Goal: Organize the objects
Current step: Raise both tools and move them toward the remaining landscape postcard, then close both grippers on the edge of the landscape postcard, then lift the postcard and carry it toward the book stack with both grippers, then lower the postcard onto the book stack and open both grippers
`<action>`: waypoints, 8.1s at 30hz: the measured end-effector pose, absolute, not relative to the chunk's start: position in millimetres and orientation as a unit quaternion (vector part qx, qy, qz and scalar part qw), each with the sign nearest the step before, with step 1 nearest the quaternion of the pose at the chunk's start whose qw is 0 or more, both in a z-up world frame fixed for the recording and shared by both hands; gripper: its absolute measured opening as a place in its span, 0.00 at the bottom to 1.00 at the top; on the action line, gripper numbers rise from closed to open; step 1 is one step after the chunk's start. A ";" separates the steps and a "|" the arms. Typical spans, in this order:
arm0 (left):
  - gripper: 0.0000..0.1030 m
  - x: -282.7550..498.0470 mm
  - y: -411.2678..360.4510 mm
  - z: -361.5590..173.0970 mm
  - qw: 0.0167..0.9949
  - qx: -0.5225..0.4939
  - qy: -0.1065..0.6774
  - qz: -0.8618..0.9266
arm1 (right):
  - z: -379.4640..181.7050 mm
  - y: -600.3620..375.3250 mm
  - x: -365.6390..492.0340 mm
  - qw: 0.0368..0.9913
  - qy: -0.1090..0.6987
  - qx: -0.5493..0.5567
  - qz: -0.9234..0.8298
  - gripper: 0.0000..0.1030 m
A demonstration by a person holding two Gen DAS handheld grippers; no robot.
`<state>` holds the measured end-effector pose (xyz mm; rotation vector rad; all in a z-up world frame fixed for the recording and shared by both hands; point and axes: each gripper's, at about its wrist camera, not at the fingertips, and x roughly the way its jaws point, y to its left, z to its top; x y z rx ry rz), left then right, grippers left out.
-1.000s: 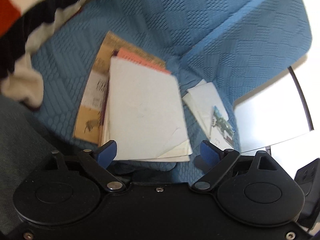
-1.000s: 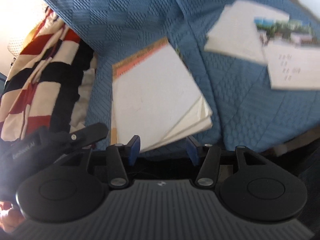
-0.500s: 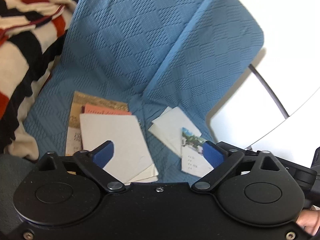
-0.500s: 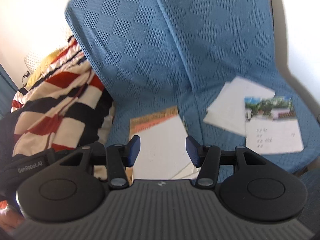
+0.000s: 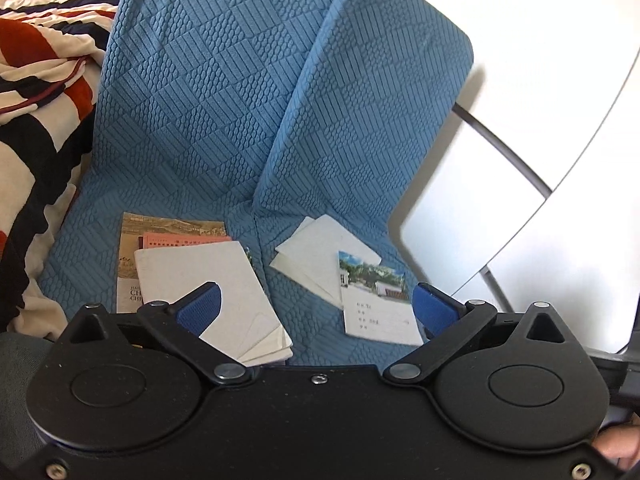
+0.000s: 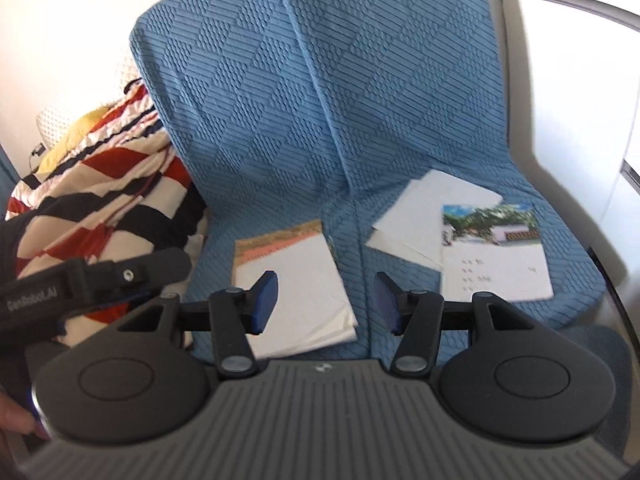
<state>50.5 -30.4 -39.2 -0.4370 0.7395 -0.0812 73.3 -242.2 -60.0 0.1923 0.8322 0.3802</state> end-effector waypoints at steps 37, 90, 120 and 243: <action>0.99 63.5 -105.7 -60.2 0.903 -0.210 0.370 -0.064 | -91.8 -332.4 46.1 0.906 0.400 0.094 0.103 0.54; 0.43 249.6 -158.3 -259.4 0.804 -0.294 0.512 -0.072 | -280.5 -408.3 207.0 0.903 0.391 0.174 -0.026 0.21; 0.32 281.9 -127.1 -333.7 0.639 -0.525 0.555 -0.093 | -298.6 -429.6 225.2 0.865 0.396 0.306 -0.029 0.16; 0.08 100.2 116.6 -208.4 0.775 -0.456 0.436 0.031 | -197.0 -153.5 159.8 0.818 0.456 0.216 0.276 0.13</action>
